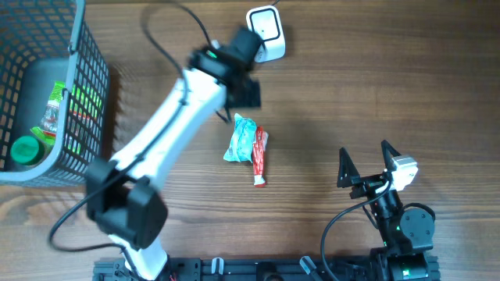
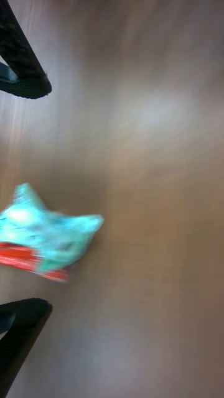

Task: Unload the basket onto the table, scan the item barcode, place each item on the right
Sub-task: 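Carry the packets with the left gripper and drop them mid-table, then reach the left gripper into the basket and grasp the green snack bag, then place the green snack bag beside the other packets with the left gripper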

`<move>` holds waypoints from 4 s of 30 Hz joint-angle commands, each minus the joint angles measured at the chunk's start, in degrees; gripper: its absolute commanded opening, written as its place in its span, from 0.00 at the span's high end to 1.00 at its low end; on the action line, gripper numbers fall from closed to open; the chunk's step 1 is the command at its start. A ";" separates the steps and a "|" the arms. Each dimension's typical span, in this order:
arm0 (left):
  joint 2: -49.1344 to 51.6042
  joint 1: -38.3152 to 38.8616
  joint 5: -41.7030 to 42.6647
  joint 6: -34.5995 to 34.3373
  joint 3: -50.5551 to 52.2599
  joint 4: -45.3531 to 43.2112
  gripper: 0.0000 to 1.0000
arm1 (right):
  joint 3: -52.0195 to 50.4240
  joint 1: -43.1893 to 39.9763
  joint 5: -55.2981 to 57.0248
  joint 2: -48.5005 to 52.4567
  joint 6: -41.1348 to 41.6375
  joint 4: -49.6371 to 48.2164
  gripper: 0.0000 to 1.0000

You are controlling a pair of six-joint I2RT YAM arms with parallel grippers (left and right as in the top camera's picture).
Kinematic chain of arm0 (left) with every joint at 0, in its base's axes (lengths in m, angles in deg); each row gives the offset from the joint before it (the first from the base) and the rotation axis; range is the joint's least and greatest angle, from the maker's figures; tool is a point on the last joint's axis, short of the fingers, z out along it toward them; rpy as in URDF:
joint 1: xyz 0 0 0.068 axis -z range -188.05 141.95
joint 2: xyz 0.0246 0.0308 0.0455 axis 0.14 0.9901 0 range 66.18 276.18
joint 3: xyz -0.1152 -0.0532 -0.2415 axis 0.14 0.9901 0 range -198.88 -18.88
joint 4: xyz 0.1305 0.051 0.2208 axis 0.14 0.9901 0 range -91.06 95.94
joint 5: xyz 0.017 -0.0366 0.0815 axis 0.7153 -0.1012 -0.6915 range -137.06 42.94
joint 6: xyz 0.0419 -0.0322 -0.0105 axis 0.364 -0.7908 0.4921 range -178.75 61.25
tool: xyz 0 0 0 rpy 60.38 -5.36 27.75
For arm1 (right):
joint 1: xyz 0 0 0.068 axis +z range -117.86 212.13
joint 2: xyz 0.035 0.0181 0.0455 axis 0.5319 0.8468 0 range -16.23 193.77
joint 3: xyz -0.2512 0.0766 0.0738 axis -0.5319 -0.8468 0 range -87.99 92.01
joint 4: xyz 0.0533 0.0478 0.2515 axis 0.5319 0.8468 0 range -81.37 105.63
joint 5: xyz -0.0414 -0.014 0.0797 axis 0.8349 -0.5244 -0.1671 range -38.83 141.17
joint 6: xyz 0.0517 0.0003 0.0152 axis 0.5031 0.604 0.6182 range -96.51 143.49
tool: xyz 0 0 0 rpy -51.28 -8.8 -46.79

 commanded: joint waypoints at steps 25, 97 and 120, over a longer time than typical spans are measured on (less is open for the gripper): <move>12.98 -63.34 7.91 23.82 -17.00 -3.04 0.00 | -0.04 0.11 0.96 -0.15 0.37 -0.33 0.00; -13.14 -21.46 19.50 -13.44 31.41 -27.12 0.96 | -0.04 0.11 0.98 -0.15 0.39 -0.33 0.00; -13.55 -21.22 11.58 -0.15 37.53 -21.90 0.86 | -0.04 0.11 0.96 -0.15 0.35 -0.33 0.00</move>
